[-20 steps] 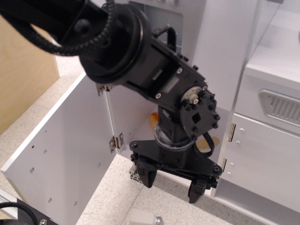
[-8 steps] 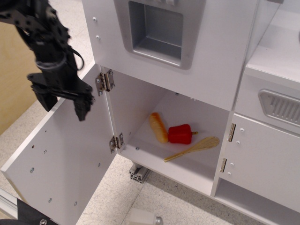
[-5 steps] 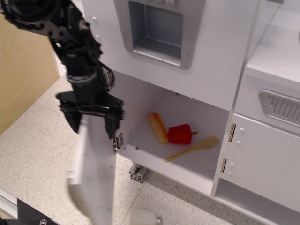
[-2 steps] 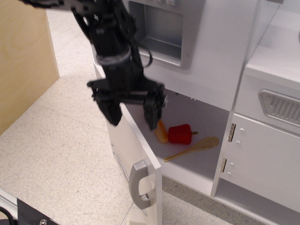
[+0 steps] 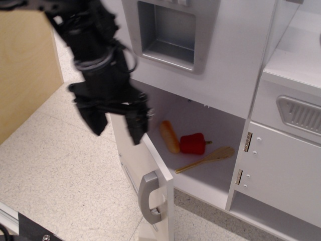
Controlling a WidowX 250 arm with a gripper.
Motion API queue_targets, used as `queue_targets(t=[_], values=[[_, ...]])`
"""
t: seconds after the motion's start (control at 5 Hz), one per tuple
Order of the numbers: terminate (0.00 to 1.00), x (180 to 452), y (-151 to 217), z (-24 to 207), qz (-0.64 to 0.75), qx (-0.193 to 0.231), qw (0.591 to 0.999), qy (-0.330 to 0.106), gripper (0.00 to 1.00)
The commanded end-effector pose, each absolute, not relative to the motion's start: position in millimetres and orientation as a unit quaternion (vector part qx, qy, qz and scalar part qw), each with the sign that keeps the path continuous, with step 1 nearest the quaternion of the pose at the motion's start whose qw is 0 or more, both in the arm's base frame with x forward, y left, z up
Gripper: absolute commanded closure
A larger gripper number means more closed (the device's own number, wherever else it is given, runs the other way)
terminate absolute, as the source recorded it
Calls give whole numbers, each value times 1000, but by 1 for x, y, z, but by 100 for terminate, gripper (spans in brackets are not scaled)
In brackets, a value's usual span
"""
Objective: Close low fridge
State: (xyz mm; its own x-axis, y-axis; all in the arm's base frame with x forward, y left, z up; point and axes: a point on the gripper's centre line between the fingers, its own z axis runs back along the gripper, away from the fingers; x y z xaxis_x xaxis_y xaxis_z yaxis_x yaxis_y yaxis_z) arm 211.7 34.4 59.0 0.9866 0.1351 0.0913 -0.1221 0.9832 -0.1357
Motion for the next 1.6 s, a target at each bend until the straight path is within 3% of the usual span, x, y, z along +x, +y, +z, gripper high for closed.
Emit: queue_targets(t=[0.0, 0.4, 0.6, 1.4], values=[[0, 198, 80, 26, 46, -36, 995, -84, 0], [0, 211, 81, -8, 58, -7, 993, -106, 0], [0, 225, 72, -18, 84, -13, 989, -121, 0], [0, 286, 17, -43, 165, -38, 980, -105, 0]])
